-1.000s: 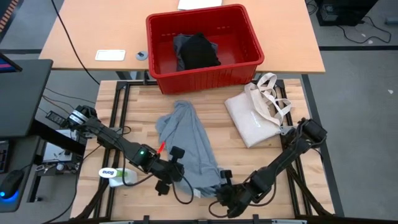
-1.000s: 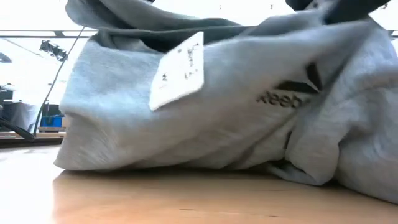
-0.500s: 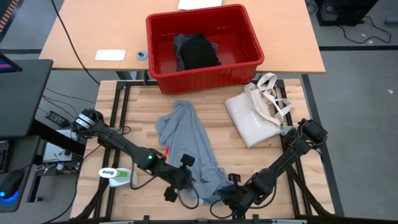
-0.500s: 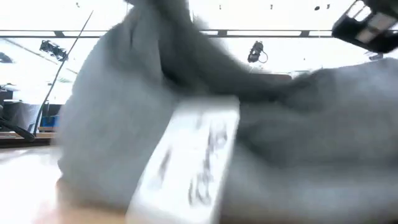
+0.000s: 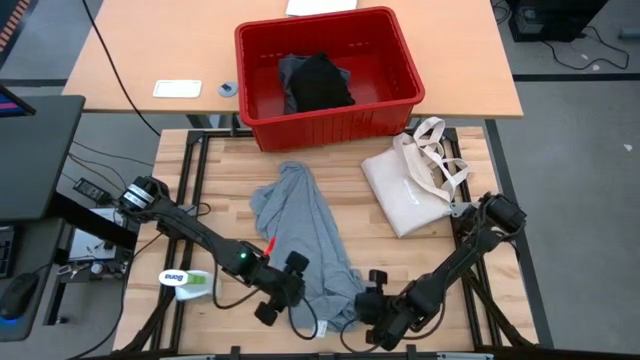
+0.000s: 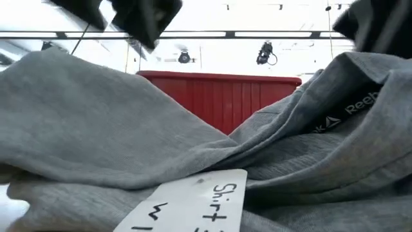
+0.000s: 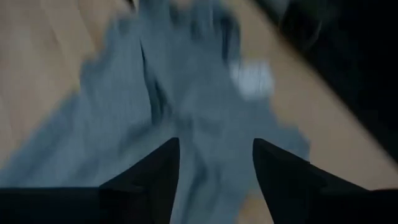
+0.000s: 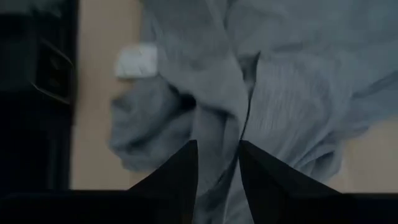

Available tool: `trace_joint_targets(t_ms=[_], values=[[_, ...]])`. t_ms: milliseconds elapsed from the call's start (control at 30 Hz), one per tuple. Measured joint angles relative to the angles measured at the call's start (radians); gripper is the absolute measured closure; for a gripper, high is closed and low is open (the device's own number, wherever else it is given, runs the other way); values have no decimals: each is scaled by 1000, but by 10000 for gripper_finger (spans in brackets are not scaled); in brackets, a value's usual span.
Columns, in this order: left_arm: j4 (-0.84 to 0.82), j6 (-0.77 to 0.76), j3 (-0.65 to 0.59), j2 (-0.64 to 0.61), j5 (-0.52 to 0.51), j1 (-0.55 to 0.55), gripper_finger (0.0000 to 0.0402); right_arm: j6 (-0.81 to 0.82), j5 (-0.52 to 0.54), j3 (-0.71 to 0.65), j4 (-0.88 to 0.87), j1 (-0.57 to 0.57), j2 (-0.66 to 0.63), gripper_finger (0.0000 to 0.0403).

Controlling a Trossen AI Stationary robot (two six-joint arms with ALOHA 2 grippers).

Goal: Fold Laundry from Bin
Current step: Fold the gray shirt

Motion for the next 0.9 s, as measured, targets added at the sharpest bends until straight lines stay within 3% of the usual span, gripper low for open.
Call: trace_joint_targets(t_ms=[133, 333, 500, 600, 767, 900], values=[[-163, -27, -18, 0, -29, 21, 207, 19, -54, -37, -4, -22, 56, 278], [-23, 15, -195, 0, -135, 61, 224, 133, -55, -37, -183, -31, 79, 284], [127, 19, -325, 0, -156, 152, 225, 225, -85, -25, -390, -29, 74, 293], [149, 31, -329, 0, -122, 174, 225, 296, -91, 7, -603, -23, 74, 301], [159, 119, -254, -48, -100, 126, 225, 501, -5, 110, -1016, 8, 63, 311], [116, 120, -223, -91, -98, 86, 225, 411, 109, 150, -881, 39, 15, 312]])
